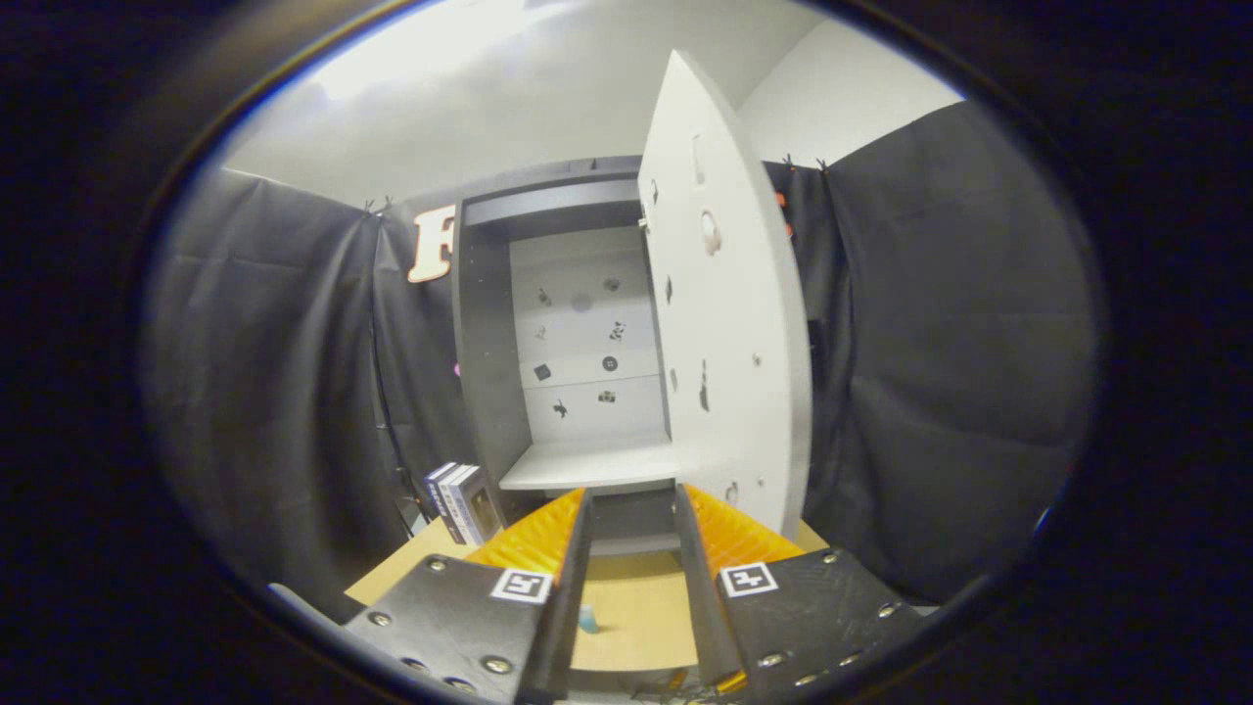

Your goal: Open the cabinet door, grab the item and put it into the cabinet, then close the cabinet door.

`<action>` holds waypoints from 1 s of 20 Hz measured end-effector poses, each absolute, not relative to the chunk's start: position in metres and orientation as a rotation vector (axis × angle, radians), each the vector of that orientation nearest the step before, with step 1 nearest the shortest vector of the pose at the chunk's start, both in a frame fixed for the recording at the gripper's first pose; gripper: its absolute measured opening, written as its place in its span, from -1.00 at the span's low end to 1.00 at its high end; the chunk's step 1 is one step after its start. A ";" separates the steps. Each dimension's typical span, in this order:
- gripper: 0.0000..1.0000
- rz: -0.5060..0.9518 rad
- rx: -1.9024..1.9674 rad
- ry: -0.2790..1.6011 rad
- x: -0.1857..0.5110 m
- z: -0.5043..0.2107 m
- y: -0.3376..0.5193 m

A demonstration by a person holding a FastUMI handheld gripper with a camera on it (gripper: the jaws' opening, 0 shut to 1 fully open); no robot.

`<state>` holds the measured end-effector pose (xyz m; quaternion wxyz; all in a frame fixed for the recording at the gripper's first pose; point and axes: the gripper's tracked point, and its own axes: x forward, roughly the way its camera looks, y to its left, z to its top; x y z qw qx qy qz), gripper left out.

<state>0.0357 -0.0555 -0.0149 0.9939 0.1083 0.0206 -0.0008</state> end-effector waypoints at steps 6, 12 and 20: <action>0.52 0.052 0.227 0.157 0.085 -0.084 0.002; 0.72 0.097 0.262 0.268 0.133 -0.171 0.046; 0.72 0.123 0.238 0.397 0.177 -0.268 0.076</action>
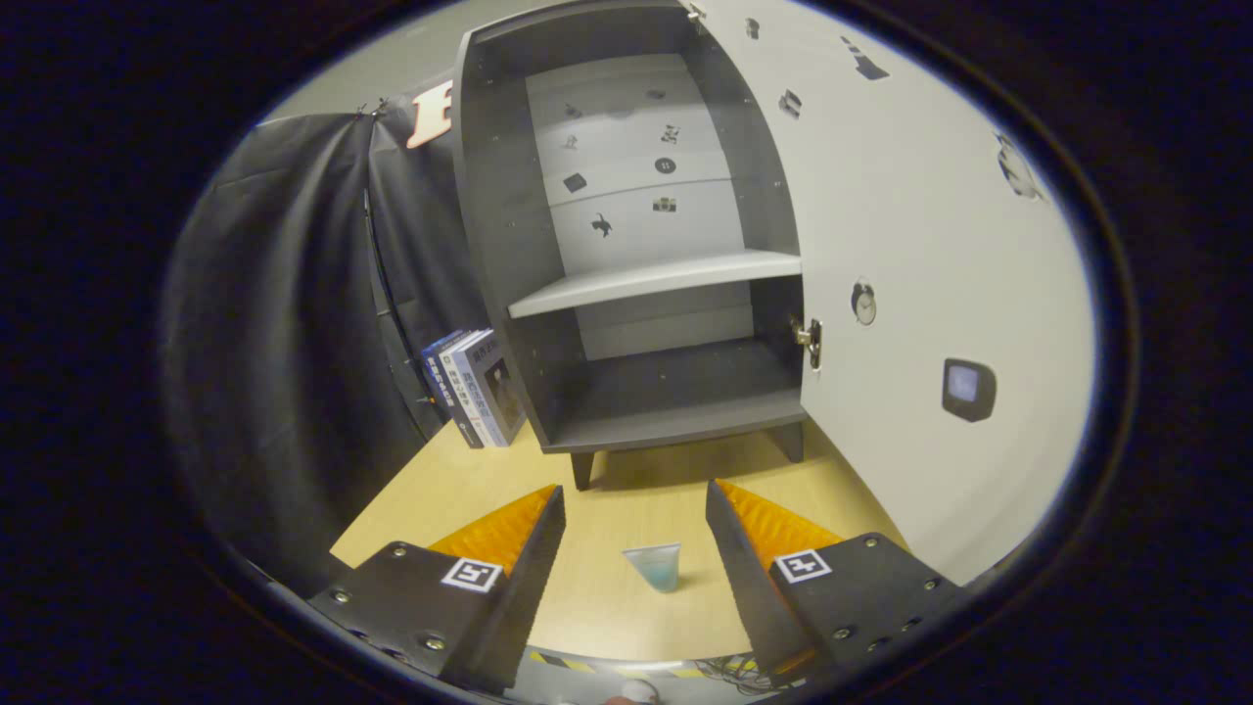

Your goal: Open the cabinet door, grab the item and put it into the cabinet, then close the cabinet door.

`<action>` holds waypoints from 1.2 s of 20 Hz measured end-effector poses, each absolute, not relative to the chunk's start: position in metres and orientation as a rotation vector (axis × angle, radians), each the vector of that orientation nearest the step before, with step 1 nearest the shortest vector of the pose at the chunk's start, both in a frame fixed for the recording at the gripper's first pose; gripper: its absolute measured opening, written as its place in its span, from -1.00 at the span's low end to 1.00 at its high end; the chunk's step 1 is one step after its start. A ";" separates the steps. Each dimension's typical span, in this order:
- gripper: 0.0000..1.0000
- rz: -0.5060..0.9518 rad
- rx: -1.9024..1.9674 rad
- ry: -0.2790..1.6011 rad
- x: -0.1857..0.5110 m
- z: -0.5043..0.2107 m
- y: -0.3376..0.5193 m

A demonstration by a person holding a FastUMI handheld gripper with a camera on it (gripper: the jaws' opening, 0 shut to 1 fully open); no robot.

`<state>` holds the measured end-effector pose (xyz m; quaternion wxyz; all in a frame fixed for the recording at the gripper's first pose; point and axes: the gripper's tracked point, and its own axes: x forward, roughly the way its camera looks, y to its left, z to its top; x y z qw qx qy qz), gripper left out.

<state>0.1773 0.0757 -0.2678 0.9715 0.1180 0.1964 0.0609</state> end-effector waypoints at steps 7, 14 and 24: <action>0.73 0.135 0.211 0.533 0.204 -0.358 0.090; 0.71 0.135 0.163 0.619 0.211 -0.420 0.100; 0.09 0.124 0.201 0.589 0.218 -0.391 0.093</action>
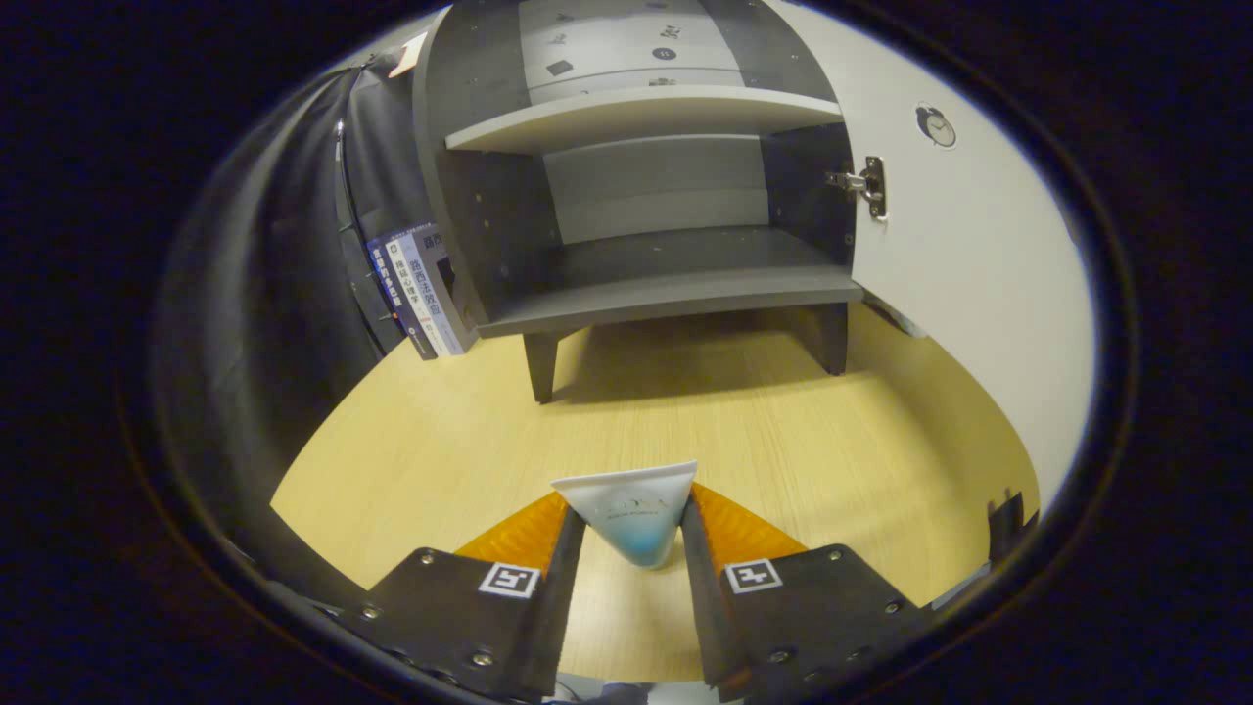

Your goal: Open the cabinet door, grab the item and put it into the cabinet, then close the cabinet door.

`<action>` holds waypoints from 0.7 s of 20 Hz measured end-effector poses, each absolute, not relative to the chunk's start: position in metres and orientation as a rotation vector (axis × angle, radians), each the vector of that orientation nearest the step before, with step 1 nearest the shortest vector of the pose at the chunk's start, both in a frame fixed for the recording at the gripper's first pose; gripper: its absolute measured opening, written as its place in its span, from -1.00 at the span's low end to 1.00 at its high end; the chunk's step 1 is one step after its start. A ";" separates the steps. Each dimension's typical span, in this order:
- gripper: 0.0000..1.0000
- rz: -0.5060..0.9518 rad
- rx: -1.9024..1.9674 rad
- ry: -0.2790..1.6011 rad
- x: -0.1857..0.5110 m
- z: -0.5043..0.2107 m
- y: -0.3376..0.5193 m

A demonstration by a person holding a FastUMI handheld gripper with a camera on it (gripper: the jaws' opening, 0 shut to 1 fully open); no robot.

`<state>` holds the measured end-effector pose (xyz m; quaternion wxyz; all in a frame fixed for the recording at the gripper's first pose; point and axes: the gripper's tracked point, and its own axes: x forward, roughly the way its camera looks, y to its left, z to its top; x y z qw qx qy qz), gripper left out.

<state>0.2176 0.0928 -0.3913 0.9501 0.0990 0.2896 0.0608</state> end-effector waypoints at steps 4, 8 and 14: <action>0.09 0.131 0.242 0.509 0.231 -0.327 0.088; 0.09 0.148 0.220 0.379 0.253 -0.238 0.084; 0.08 0.175 0.112 0.227 0.302 -0.129 0.086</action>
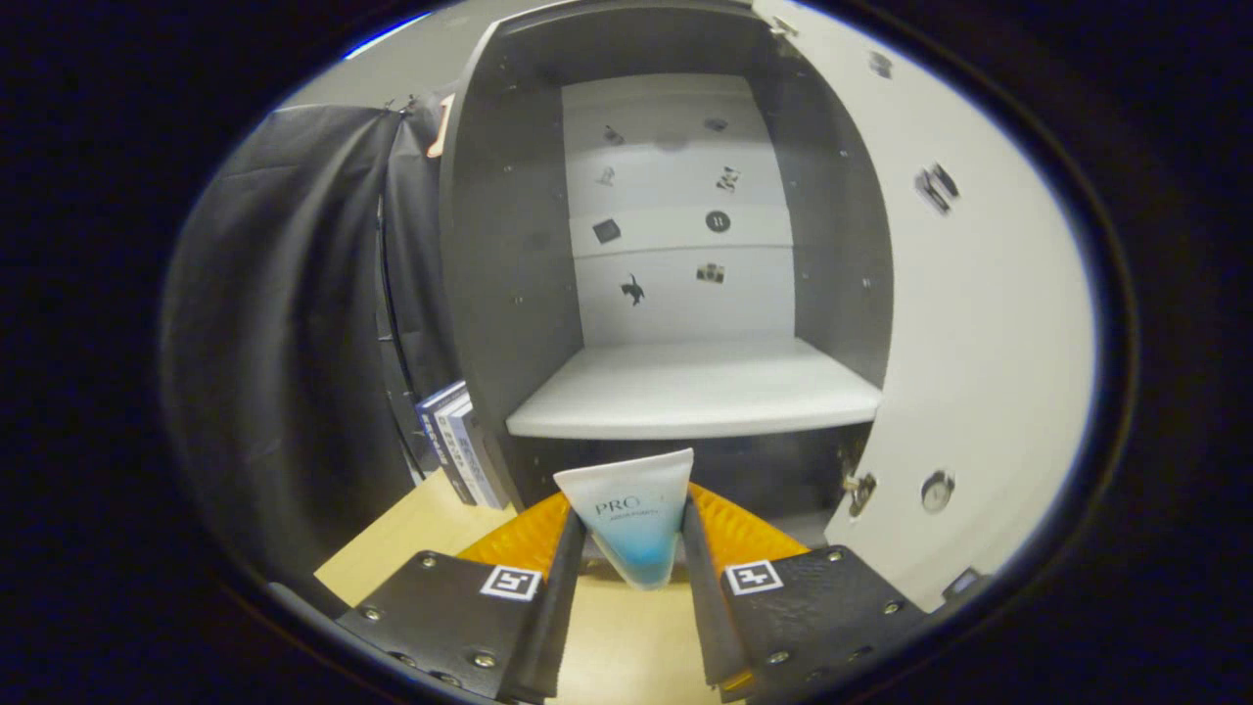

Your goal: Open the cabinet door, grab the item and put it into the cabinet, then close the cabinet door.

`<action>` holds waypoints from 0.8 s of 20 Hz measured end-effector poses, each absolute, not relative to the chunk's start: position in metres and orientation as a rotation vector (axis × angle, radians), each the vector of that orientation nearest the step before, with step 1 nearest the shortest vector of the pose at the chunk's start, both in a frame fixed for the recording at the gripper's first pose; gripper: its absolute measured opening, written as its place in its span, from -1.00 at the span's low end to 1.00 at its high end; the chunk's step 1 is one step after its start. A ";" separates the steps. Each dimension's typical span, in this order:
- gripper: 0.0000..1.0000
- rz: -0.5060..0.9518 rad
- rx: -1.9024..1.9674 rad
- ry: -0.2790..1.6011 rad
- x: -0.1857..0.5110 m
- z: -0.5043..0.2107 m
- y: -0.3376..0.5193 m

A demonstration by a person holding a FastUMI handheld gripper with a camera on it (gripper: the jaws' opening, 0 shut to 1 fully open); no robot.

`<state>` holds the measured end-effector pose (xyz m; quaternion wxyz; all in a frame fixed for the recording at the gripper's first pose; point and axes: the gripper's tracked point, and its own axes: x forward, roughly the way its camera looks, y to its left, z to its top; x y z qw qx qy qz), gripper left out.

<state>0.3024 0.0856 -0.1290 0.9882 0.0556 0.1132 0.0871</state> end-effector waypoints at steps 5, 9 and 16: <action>0.08 0.187 0.082 0.118 0.360 -0.060 0.093; 0.07 0.157 0.081 0.086 0.412 -0.041 0.091; 0.08 0.083 0.100 0.133 0.476 -0.069 0.072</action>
